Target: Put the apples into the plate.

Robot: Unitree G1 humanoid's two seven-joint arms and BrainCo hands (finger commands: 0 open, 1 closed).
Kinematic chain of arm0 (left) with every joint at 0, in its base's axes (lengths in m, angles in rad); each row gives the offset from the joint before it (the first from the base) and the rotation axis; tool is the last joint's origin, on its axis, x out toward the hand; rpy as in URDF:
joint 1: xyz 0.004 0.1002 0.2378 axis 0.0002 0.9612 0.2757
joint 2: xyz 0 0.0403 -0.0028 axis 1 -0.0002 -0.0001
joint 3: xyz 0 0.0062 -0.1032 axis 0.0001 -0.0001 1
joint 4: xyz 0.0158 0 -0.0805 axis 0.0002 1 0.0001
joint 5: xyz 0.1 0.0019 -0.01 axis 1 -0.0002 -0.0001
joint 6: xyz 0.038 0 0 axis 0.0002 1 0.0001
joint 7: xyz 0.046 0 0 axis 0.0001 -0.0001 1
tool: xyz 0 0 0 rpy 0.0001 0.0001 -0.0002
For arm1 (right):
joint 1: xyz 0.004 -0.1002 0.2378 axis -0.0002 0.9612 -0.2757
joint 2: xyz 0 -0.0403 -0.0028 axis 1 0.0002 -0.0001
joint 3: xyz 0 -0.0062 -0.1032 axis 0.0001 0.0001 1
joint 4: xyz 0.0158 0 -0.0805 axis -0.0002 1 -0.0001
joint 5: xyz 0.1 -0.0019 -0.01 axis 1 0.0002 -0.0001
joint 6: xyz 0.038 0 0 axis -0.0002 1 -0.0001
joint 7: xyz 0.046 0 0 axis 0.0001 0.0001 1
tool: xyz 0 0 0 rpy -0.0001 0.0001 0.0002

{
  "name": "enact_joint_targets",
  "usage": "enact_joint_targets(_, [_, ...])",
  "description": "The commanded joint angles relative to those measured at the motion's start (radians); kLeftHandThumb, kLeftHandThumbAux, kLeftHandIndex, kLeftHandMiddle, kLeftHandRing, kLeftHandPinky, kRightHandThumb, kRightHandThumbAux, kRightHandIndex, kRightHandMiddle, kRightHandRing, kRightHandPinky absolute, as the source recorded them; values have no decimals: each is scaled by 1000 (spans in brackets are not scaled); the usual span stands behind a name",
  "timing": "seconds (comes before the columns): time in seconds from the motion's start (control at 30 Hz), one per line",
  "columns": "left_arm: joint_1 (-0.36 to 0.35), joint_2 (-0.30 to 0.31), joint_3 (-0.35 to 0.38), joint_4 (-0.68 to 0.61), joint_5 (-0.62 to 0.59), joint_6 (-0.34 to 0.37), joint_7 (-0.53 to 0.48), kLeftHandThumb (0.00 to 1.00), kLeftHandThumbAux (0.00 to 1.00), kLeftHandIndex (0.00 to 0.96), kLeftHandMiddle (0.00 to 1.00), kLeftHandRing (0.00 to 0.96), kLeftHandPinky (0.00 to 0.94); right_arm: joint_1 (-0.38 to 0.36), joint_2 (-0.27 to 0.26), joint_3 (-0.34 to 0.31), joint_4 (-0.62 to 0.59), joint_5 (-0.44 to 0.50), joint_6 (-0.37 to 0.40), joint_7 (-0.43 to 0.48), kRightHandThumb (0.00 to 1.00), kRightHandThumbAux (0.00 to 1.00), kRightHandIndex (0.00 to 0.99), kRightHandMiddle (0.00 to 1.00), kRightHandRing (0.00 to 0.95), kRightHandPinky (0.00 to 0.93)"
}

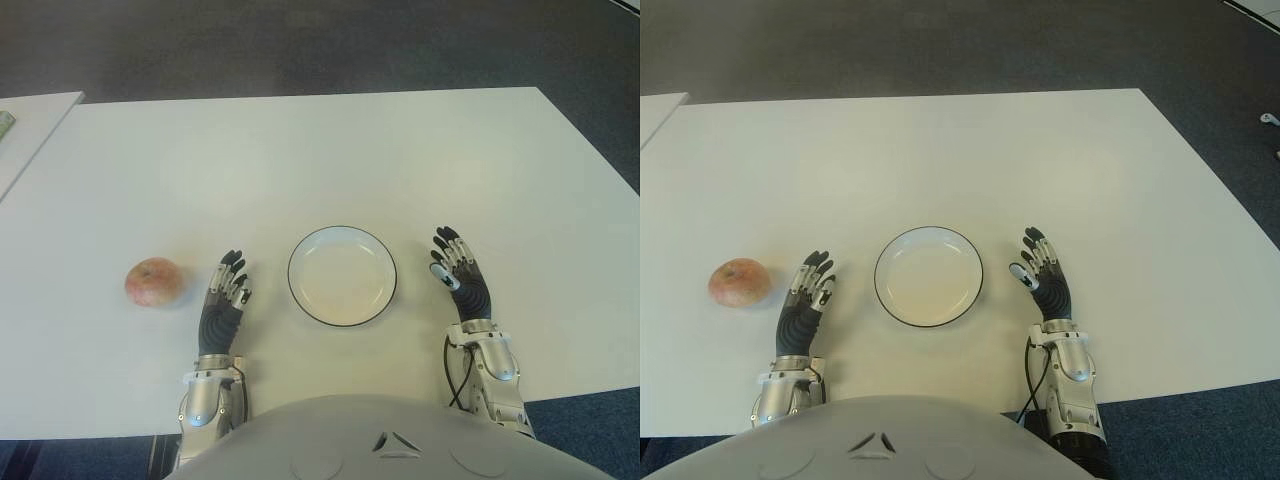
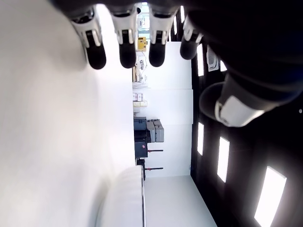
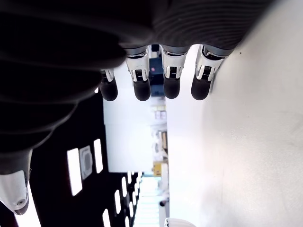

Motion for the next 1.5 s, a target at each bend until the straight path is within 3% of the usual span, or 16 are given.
enact_joint_targets(0.03, [36, -11, -11, 107, 3, 107, 4, 107, 532, 69, 99, 110, 148, 94, 13, 14, 111, -16, 121, -5, 119, 554, 27, 53, 5, 0])
enact_joint_targets(0.47, [40, -18, -11, 101, -5, 98, 5, 108, 531, 78, 109, 121, 165, 95, 8, 11, 110, -10, 123, 1, 116, 550, 22, 48, 3, 0])
enact_joint_targets(0.53, [58, -11, -12, 32, 13, 109, 15, 112, 531, 75, 107, 123, 167, 92, 5, 9, 113, -9, 123, 2, 115, 550, 21, 48, 3, 0])
enact_joint_targets(0.7, [113, 27, 9, -189, 217, 87, 96, 127, 544, 54, 88, 109, 131, 88, 2, 5, 120, -7, 124, 3, 117, 549, 23, 51, 8, 0])
enact_joint_targets(0.87, [115, 116, 66, -387, 711, 112, 254, 172, 518, 37, 90, 122, 168, 81, 0, -2, 127, -2, 131, 1, 133, 535, 29, 57, 13, 2])
enact_joint_targets(1.0, [118, 190, 98, -479, 950, 150, 292, 253, 444, 57, 99, 129, 165, 78, 0, -2, 127, 0, 132, 1, 140, 527, 31, 56, 13, 1])
enact_joint_targets(1.27, [122, 278, 159, -661, 1184, 202, 223, 366, 339, 104, 89, 92, 132, 65, -5, -4, 139, 3, 135, 9, 144, 514, 27, 45, 6, 0])
enact_joint_targets(1.5, [15, 373, 205, -671, 1279, 271, 129, 380, 312, 123, 87, 77, 118, 57, 1, -6, 155, 9, 116, 12, 150, 516, 22, 43, 4, 1])
